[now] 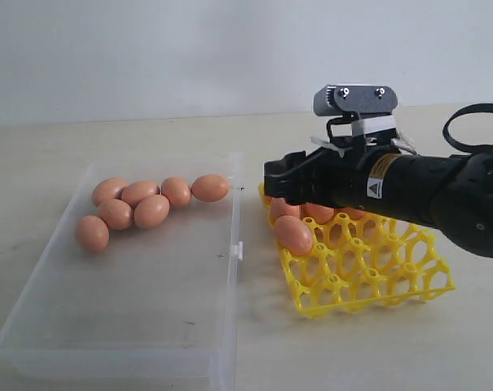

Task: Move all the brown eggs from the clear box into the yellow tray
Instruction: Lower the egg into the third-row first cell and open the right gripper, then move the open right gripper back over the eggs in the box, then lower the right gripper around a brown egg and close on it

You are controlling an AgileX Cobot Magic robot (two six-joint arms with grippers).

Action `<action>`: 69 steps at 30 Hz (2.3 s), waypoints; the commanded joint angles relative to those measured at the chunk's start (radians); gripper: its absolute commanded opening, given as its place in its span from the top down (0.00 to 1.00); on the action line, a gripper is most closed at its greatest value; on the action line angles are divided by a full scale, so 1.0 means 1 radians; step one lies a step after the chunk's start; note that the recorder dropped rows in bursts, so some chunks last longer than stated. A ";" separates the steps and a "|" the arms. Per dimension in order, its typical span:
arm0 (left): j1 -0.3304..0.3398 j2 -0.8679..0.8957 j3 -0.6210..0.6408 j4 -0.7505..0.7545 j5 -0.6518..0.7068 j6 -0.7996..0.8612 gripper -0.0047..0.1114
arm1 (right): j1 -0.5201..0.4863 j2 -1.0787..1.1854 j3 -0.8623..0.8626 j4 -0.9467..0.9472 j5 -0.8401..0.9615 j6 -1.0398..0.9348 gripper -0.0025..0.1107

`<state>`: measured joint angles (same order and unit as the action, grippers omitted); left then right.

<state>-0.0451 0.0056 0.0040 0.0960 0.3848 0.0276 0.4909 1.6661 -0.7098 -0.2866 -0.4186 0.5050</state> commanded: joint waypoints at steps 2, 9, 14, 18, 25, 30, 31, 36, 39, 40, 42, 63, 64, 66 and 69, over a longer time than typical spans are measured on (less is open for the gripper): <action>-0.005 -0.006 -0.004 -0.001 -0.006 -0.005 0.96 | 0.052 -0.067 -0.073 -0.004 0.050 0.028 0.47; -0.005 -0.006 -0.004 -0.001 -0.006 -0.005 0.96 | 0.155 -0.036 -0.314 -0.008 0.394 -0.002 0.63; -0.005 -0.006 -0.004 -0.001 -0.006 -0.005 0.96 | 0.213 0.096 -0.559 0.106 0.738 -0.278 0.98; -0.005 -0.006 -0.004 -0.001 -0.006 -0.005 0.96 | 0.241 0.247 -0.774 0.383 1.010 -0.621 0.98; -0.005 -0.006 -0.004 -0.001 -0.006 -0.005 0.96 | 0.289 0.451 -1.058 0.477 1.230 -0.651 0.98; -0.005 -0.006 -0.004 -0.001 -0.006 -0.005 0.96 | 0.312 0.577 -1.249 0.535 1.379 -0.664 0.95; -0.005 -0.006 -0.004 -0.001 -0.006 -0.005 0.96 | 0.312 0.603 -1.287 0.545 1.408 -0.662 0.94; -0.005 -0.006 -0.004 -0.001 -0.006 -0.005 0.96 | 0.312 0.698 -1.436 0.580 1.491 -0.627 0.81; -0.005 -0.006 -0.004 -0.001 -0.006 -0.005 0.96 | 0.312 0.726 -1.495 0.634 1.465 -0.590 0.70; -0.005 -0.006 -0.004 -0.001 -0.006 -0.005 0.96 | 0.312 0.734 -1.509 0.658 1.442 -0.585 0.65; -0.005 -0.006 -0.004 -0.001 -0.006 -0.005 0.96 | 0.312 0.748 -1.532 0.699 1.403 -0.574 0.58; -0.005 -0.006 -0.004 -0.001 -0.006 -0.005 0.96 | 0.312 0.867 -1.544 0.669 1.274 -0.469 0.55; -0.005 -0.006 -0.004 -0.001 -0.006 -0.005 0.96 | 0.312 0.874 -1.544 0.667 1.274 -0.467 0.55; -0.005 -0.006 -0.004 -0.001 -0.006 -0.005 0.96 | 0.312 0.886 -1.544 0.667 1.274 -0.467 0.55; -0.005 -0.006 -0.004 -0.001 -0.006 -0.005 0.96 | 0.312 0.894 -1.544 0.665 1.254 -0.467 0.55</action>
<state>-0.0451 0.0056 0.0040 0.0960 0.3848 0.0276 0.8023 2.5572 -2.2455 0.3856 0.8663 0.0369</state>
